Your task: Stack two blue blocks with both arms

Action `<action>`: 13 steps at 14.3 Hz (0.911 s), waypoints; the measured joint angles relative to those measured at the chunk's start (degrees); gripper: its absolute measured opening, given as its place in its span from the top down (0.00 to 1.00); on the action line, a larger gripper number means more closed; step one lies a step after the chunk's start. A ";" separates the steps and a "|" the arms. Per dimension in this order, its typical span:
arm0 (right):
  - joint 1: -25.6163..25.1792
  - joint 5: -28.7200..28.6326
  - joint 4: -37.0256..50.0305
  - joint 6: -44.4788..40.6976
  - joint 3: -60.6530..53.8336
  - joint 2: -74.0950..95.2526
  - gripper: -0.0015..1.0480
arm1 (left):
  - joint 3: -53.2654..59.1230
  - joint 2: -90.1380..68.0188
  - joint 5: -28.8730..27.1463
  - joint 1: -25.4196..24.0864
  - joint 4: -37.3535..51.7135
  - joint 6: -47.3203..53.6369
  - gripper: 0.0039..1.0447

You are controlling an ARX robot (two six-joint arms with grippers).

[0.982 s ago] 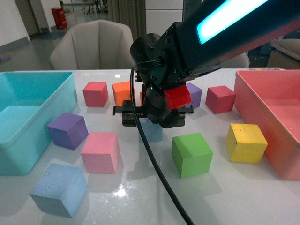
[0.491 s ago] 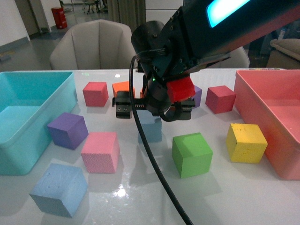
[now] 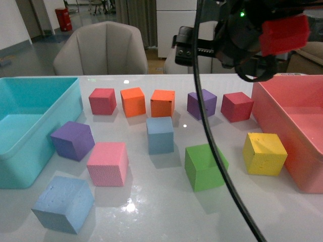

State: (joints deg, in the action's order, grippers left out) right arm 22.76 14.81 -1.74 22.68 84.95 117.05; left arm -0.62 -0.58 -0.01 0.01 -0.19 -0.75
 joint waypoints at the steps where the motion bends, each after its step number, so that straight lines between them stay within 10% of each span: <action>1: -0.72 2.08 1.29 -0.11 -3.02 -2.56 0.06 | 0.00 0.00 0.00 0.00 0.00 0.00 0.06; 4: -5.64 2.01 46.12 -18.23 -35.36 -20.39 0.45 | 0.00 0.00 -0.02 0.00 -0.02 -0.02 0.06; 8: -14.19 -6.51 34.34 -22.29 -67.10 -60.22 0.98 | 0.00 0.00 0.00 0.00 0.00 -0.02 0.06; 13: -19.26 -12.35 29.79 -22.36 -75.03 -80.52 0.98 | 0.00 0.00 0.02 0.00 -0.02 0.00 0.06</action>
State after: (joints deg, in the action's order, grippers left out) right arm 3.51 2.46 28.05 0.32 9.91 36.53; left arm -0.62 -0.58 0.01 0.01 -0.21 -0.75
